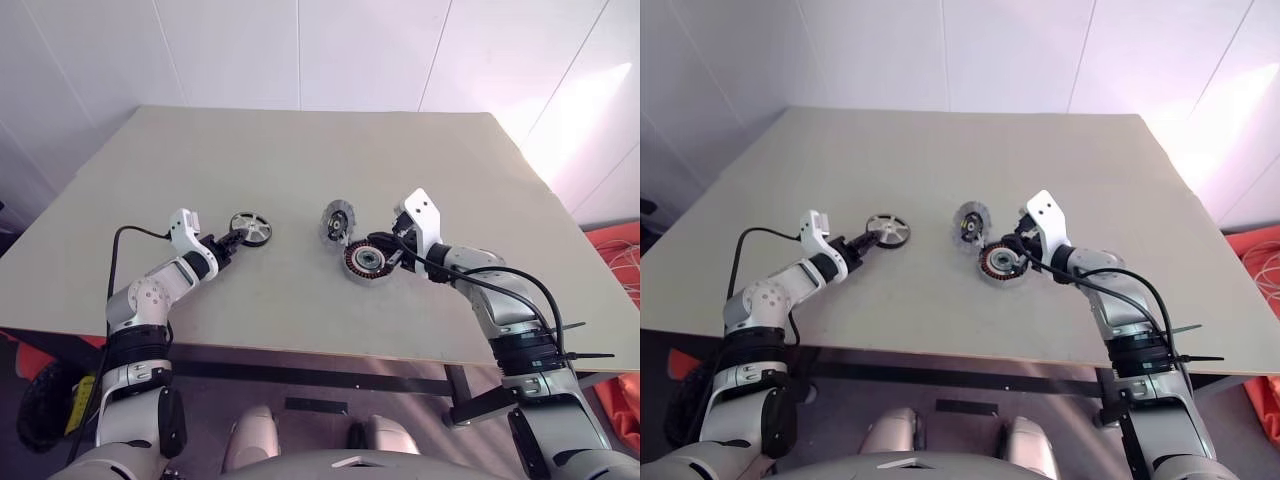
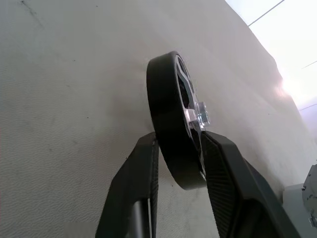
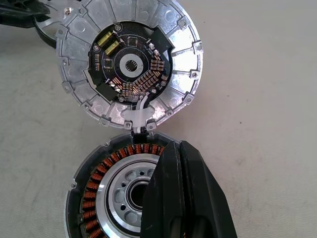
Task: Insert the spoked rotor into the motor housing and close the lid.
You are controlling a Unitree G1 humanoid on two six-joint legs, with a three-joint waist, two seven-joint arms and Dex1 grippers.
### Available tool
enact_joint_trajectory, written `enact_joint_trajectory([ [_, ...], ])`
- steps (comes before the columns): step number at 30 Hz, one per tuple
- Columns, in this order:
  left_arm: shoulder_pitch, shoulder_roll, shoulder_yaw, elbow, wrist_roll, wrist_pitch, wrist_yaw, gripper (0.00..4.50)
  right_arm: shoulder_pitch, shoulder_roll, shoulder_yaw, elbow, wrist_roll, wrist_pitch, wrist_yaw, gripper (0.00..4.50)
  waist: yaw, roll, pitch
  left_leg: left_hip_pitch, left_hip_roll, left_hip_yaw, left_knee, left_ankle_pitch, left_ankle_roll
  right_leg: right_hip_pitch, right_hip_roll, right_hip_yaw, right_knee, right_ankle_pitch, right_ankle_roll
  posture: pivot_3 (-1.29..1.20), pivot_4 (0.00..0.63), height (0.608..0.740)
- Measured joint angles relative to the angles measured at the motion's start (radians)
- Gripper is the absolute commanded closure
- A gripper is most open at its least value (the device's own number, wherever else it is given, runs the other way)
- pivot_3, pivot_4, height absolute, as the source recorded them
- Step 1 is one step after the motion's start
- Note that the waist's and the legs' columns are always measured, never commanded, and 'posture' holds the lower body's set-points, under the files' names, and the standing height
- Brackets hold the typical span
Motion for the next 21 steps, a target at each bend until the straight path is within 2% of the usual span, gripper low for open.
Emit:
enact_joint_trajectory([
  [2,0.0,0.0,0.0,0.0,0.0,0.0,0.0,2.91,0.0,-0.001,0.0,0.0,0.0,0.0,0.0,4.5,0.0,0.0,0.0,0.0,0.0,0.0,0.0,0.0,0.0,0.0,0.0,0.0,0.0,0.0,0.0,0.0,0.0,0.74],
  [4,0.0,0.0,0.0,0.0,0.0,0.0,0.001,3.27,0.0,-0.001,0.0,0.0,0.0,-0.001,-0.001,4.5,0.0,0.0,0.0,0.0,0.0,0.0,0.0,0.0,0.0,0.0,0.0,0.0,0.0,0.0,0.0,0.0,0.0,0.74],
  [7,0.0,-0.002,0.0,0.0,-0.005,0.0,-0.004,4.06,0.0,-0.001,0.0,0.0,0.0,-0.001,-0.003,4.5,0.0,0.0,0.0,0.0,0.0,0.0,0.0,0.0,0.0,0.0,0.0,0.0,0.0,0.0,0.0,0.0,0.0,0.74],
  [15,0.002,-0.019,0.009,-0.011,-0.065,0.037,-0.013,4.1,0.0,-0.009,-0.004,0.001,0.0,-0.001,-0.013,4.5,0.0,0.0,0.0,0.0,0.0,0.0,0.0,0.0,0.0,0.0,0.0,0.0,0.0,0.001,-0.002,0.0,0.0,0.74],
  [21,0.004,-0.018,0.084,-0.095,-0.274,0.209,-0.048,4.1,-0.031,-0.099,-0.084,0.104,-0.006,-0.038,-0.033,4.5,0.002,-0.001,0.001,-0.001,-0.001,0.0,0.0,0.0,0.0,0.0,0.0,0.0,0.0,0.002,-0.004,0.0,0.0,0.74],
])
